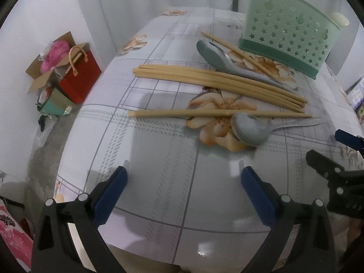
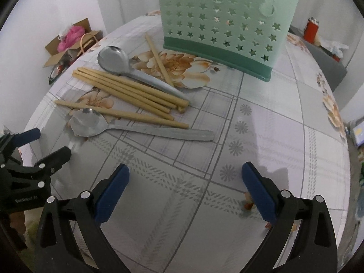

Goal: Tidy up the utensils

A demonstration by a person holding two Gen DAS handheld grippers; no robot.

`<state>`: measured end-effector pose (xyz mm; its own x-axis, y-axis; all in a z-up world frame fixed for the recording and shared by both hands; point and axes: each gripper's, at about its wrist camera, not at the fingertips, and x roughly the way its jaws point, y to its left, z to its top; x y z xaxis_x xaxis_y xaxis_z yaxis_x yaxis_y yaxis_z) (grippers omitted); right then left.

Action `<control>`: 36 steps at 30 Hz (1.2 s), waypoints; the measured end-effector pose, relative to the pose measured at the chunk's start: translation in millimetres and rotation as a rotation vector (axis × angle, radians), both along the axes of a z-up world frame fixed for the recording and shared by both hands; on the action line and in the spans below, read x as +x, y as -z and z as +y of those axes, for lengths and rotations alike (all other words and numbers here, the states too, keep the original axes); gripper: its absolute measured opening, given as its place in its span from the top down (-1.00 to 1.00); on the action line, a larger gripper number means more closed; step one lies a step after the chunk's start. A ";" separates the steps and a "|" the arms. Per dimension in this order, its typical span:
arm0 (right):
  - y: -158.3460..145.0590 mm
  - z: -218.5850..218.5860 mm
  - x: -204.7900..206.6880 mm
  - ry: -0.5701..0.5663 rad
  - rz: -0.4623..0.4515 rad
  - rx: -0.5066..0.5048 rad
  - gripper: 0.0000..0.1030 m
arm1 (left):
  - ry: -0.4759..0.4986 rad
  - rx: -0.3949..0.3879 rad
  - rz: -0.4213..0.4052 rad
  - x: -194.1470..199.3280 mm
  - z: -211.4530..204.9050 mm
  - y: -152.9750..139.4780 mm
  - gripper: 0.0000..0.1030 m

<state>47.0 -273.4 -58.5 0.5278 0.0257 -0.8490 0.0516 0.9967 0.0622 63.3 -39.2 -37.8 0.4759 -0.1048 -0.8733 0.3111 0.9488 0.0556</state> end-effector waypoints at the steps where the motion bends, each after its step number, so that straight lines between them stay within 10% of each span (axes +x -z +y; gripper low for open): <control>1: -0.2 -1.4 0.3 0.001 0.001 -0.001 -0.85 | -0.007 0.001 -0.004 -1.3 -0.7 0.1 -0.91; 19: 1.8 -8.4 -3.8 -0.136 -0.040 -0.036 -0.87 | -0.037 -0.032 -0.073 -10.8 1.4 -0.3 -0.89; 29: 0.1 -10.5 0.3 -0.187 -0.029 -0.032 -0.87 | 0.000 -0.491 -0.042 1.9 22.9 -28.8 -0.26; 36: -0.1 -11.6 1.2 -0.205 -0.027 -0.028 -0.87 | 0.038 -0.580 0.078 16.7 6.9 -13.9 0.22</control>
